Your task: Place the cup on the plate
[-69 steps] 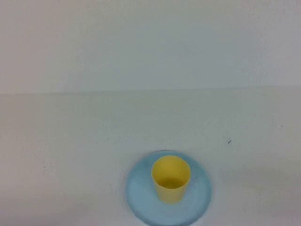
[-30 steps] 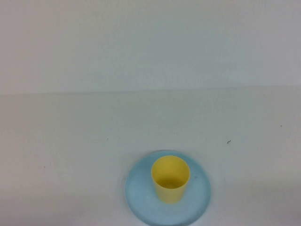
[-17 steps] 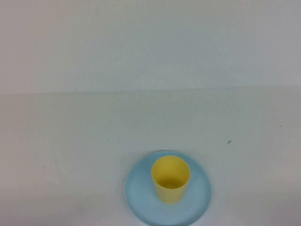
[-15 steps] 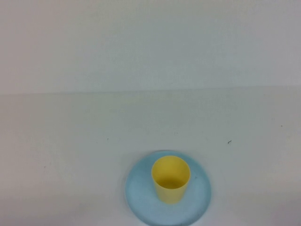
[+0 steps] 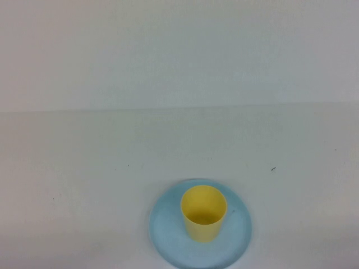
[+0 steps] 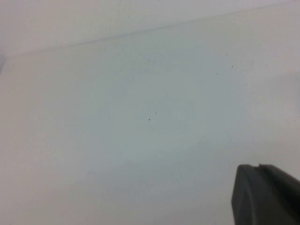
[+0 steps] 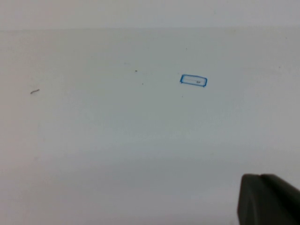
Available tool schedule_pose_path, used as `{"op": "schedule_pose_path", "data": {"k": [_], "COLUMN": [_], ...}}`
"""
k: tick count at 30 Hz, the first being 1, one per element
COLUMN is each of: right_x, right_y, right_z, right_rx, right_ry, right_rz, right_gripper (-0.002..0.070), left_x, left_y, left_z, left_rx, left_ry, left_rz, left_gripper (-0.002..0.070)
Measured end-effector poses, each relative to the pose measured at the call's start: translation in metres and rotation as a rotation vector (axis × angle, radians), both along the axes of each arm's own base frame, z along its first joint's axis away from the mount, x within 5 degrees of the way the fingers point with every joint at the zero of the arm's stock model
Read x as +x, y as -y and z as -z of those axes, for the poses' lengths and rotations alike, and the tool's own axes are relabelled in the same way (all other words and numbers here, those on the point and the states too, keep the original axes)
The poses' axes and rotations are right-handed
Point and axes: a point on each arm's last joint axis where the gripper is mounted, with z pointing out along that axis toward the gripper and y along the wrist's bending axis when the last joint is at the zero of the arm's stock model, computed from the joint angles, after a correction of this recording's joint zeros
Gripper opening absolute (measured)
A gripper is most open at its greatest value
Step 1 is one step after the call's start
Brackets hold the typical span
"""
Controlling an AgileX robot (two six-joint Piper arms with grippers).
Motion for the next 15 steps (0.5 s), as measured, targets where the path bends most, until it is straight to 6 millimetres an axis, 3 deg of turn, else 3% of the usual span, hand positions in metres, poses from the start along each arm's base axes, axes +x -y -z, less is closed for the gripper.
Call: {"op": "schedule_pose_path", "data": {"k": [15], "right_x": [0.0], "right_y": [-0.0003], "right_z": [0.0], "right_rx": [-0.037], "right_ry": [-0.003], "right_rz": [-0.016], "right_gripper": [0.0001], "left_x": [0.0], "left_y": [0.0], "left_z": [0.0], "left_rx": [0.0], "left_ry": [0.0], "left_rz": [0.0], "left_gripper": [0.0]}}
